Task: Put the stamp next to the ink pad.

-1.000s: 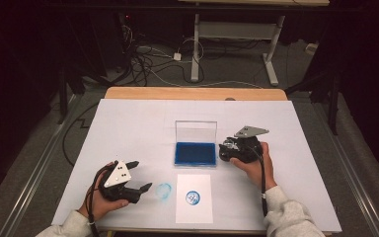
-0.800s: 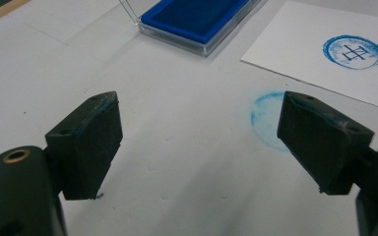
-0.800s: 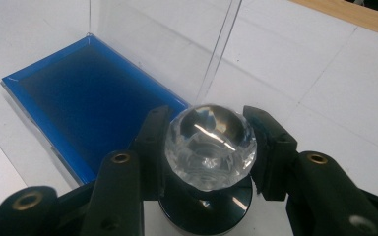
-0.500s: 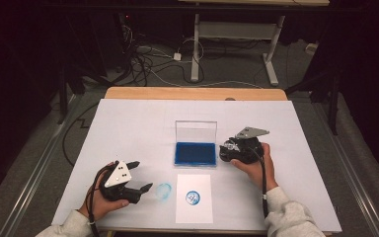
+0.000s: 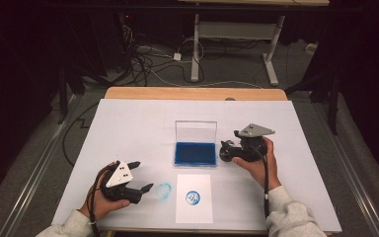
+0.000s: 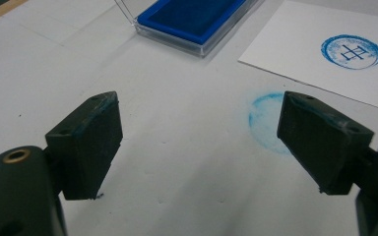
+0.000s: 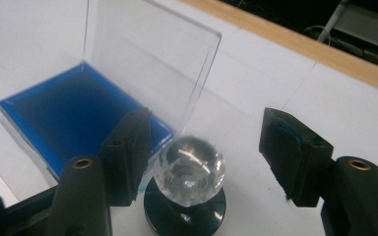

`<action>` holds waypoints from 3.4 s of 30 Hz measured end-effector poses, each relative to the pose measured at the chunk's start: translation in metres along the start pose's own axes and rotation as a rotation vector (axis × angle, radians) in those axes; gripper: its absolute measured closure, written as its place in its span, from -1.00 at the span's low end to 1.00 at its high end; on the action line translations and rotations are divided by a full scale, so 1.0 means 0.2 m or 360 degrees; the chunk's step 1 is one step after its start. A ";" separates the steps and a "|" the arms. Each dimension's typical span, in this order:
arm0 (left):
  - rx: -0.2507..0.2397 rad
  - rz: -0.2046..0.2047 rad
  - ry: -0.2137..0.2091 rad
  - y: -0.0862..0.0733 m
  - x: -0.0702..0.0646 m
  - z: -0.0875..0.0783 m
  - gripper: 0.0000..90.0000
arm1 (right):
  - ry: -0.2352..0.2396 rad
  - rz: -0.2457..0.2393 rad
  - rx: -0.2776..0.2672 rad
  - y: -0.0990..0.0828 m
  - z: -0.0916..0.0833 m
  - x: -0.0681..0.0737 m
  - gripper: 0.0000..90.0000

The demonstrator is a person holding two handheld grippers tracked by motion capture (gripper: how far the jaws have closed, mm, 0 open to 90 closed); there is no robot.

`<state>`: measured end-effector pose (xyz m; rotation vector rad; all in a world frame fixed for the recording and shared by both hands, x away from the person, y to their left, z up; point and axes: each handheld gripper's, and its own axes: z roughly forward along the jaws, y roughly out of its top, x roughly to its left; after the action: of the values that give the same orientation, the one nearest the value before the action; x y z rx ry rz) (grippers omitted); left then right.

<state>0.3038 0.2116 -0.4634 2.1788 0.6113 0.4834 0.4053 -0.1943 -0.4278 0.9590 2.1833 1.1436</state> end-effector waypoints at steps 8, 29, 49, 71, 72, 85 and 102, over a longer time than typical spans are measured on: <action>0.0000 -0.0001 0.0002 0.00 0.00 0.00 -0.62 | -0.0064 0.0008 -0.0067 0.04 -0.05 0.00 -0.33; 0.0005 -0.0004 0.0003 0.00 0.00 0.00 -0.62 | -0.0122 -0.0038 -0.0196 0.12 -0.18 0.06 -0.59; 0.0006 -0.0004 0.0007 0.00 0.00 0.00 -0.62 | -0.0112 -0.0173 -0.0233 0.13 -0.35 0.13 -0.56; 0.0019 0.0009 0.0005 0.00 0.00 0.01 -0.62 | -0.0141 -0.0282 -0.0238 0.03 -0.51 0.12 -0.57; 0.0019 0.0009 0.0004 0.00 0.00 0.01 -0.62 | -0.0139 -0.0282 -0.0234 0.02 -0.51 0.12 -0.57; 0.0034 0.0021 0.0004 0.00 -0.01 0.02 -0.62 | -0.0126 -0.0298 -0.0248 -0.08 -0.53 0.13 -0.56; 0.0036 0.0022 0.0011 0.00 -0.01 0.02 -0.62 | -0.0159 -0.0302 -0.0316 -0.21 -0.54 0.12 -0.59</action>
<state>0.3050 0.2083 -0.4650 2.2051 0.6090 0.4935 0.3007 -0.2470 -0.4080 0.6932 1.9906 1.1692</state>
